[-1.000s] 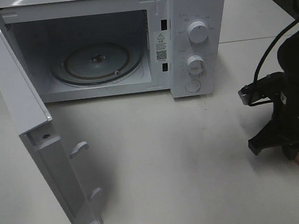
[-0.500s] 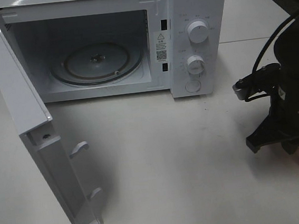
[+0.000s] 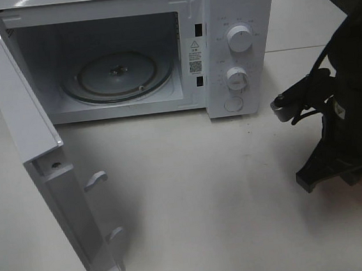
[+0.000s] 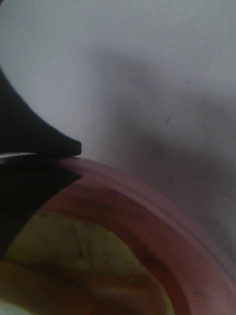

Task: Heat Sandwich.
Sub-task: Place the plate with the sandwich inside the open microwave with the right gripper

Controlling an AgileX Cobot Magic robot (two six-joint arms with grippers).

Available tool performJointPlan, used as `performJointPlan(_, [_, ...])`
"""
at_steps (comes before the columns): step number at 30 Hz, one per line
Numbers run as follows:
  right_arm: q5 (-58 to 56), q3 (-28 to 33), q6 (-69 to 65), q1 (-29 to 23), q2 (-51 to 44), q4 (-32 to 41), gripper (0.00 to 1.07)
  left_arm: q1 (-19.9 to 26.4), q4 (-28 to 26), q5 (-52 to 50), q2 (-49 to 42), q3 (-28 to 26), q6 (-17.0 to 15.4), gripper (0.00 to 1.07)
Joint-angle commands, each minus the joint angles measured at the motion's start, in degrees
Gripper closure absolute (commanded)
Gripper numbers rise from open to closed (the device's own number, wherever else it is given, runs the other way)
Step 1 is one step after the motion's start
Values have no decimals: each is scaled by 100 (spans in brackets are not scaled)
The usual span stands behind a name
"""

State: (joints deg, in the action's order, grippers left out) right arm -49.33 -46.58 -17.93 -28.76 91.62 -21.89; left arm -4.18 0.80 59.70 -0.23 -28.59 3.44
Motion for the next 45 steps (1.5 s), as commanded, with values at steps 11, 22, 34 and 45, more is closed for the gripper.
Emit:
performJointPlan(11, [-510,17,40,-1157,-275,-149,107,-34,6,-57,-160,23,11,5])
performJointPlan(22, [-768,17,584,-2131,-837,-149,107,-34,6,-57,-160,23,11,5])
performJointPlan(34, [-768,17,1793,-2859,-997,-132,107,-34,6,-57,-160,23,11,5])
performJointPlan(45, [-516,17,3243,-2876,-997,-132,107,-34,6,-57,-160,23,11,5])
